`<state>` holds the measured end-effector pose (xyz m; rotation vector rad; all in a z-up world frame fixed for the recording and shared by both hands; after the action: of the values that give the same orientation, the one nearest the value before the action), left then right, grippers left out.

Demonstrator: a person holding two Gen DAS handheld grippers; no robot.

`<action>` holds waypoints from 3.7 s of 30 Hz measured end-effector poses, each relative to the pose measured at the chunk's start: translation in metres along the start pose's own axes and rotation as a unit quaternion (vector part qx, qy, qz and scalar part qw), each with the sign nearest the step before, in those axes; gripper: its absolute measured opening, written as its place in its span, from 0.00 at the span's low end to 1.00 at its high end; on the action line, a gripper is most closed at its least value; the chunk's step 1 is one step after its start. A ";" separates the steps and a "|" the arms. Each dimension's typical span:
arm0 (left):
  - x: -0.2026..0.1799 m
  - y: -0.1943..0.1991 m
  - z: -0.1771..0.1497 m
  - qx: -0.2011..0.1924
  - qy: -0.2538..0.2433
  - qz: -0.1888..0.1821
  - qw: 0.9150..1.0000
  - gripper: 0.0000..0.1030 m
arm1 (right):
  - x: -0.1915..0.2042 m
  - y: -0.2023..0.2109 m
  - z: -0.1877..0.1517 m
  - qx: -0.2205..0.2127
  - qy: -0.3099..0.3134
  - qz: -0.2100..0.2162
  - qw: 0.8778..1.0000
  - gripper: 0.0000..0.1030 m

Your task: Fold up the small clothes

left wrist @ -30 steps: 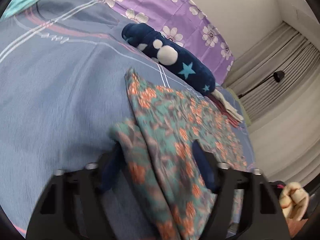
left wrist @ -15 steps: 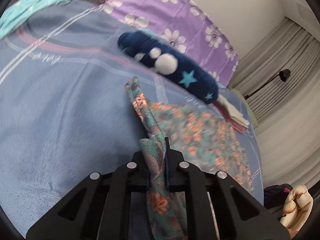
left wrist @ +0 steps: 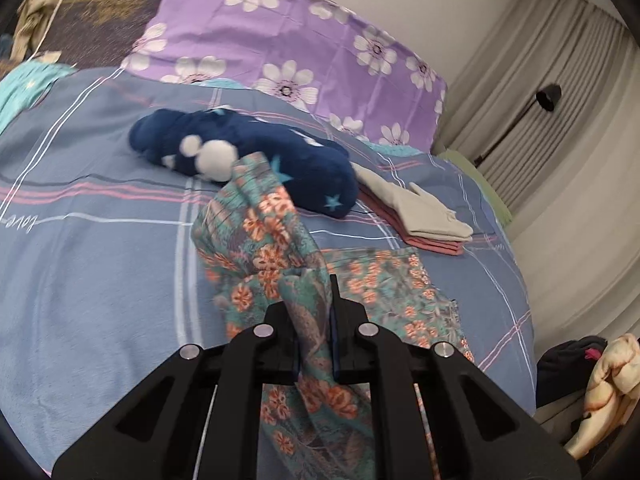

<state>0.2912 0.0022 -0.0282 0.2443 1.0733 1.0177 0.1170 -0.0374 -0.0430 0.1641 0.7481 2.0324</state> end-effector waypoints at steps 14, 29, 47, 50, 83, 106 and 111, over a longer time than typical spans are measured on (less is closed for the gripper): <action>-0.115 -0.085 -0.031 0.024 -0.058 0.032 0.997 0.10 | -0.124 0.032 -0.068 -0.006 -0.160 0.000 0.987 0.06; -0.173 -0.192 -0.092 0.108 -0.139 0.076 0.981 0.10 | -0.189 0.034 -0.153 0.025 -0.285 0.007 0.958 0.06; -0.169 -0.115 -0.101 0.035 -0.235 0.089 0.967 0.61 | -0.184 0.037 -0.169 0.039 -0.309 0.026 0.950 0.09; -0.147 -0.080 -0.112 0.022 -0.241 0.092 0.966 0.61 | -0.182 0.038 -0.169 0.041 -0.312 0.027 0.949 0.10; -0.034 -0.015 -0.198 -0.011 -0.226 0.197 0.954 0.75 | -0.181 0.048 -0.164 0.058 -0.304 -0.001 0.951 0.12; -0.016 0.003 -0.199 -0.055 -0.253 0.258 0.931 0.70 | -0.189 0.039 -0.198 0.076 -0.399 0.037 0.913 0.07; -0.022 0.009 -0.204 -0.030 -0.241 0.220 0.945 0.50 | -0.199 0.059 -0.186 0.072 -0.343 -0.033 0.936 0.23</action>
<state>0.1178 -0.0695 -0.1111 0.6695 0.5471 1.3001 0.1113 -0.3043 -0.1251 0.8718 0.4415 1.6824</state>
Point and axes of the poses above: each gripper's, at about its wrist camera, not at the fingertips, and y roughly against the way its jaws point, x to its left, z to its top, the point moved 10 cm from there along -y, roughly the way its jaws point, and after that the axes turned 15 degrees about y, right-handed, at the moved point
